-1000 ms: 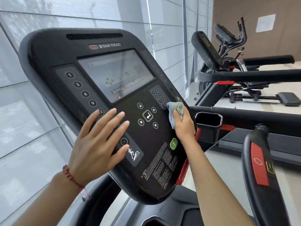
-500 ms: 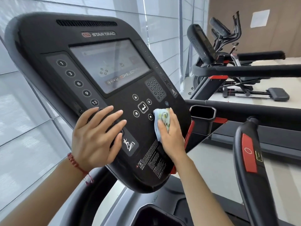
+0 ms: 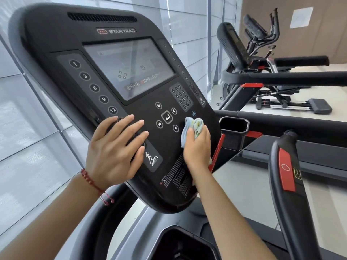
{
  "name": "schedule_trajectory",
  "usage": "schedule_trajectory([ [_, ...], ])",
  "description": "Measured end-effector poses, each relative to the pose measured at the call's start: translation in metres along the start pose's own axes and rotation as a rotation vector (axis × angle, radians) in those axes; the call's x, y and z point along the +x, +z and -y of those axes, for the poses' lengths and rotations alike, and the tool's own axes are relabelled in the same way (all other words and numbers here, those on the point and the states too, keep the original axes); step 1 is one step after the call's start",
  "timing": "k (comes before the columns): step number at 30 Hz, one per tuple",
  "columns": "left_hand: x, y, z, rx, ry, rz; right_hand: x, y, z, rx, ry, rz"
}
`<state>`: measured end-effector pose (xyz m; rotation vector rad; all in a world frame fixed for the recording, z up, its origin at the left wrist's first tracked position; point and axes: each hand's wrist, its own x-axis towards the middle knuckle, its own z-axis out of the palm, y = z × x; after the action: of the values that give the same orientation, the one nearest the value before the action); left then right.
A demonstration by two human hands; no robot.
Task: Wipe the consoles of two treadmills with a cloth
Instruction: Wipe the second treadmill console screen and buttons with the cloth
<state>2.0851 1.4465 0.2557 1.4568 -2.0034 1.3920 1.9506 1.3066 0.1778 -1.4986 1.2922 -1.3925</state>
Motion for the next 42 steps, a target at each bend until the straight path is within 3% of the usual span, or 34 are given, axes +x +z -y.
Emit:
schedule_trajectory([
  [4,-0.001,0.0,-0.002,-0.009,-0.004,-0.015,0.076,0.003,-0.015,-0.056,0.116,-0.02],
  [11,0.002,0.001,-0.001,-0.014,-0.012,-0.03,0.139,0.004,-0.017,-0.089,0.101,-0.006],
  [16,0.003,-0.002,0.004,-0.004,0.01,0.027,0.153,0.012,0.001,-0.108,0.042,0.03],
  [26,0.016,-0.022,0.069,0.076,0.046,0.014,0.17,0.045,0.095,0.01,-0.331,0.209],
  [30,0.028,-0.026,0.1,0.144,0.055,0.028,0.169,0.032,0.074,0.035,-0.374,0.272],
  [36,0.031,-0.019,0.102,0.084,0.051,-0.042,0.164,0.016,0.024,0.037,-0.318,0.24],
  [42,0.03,-0.017,0.101,0.023,0.03,-0.079,0.181,0.033,0.057,0.019,-0.375,0.241],
])
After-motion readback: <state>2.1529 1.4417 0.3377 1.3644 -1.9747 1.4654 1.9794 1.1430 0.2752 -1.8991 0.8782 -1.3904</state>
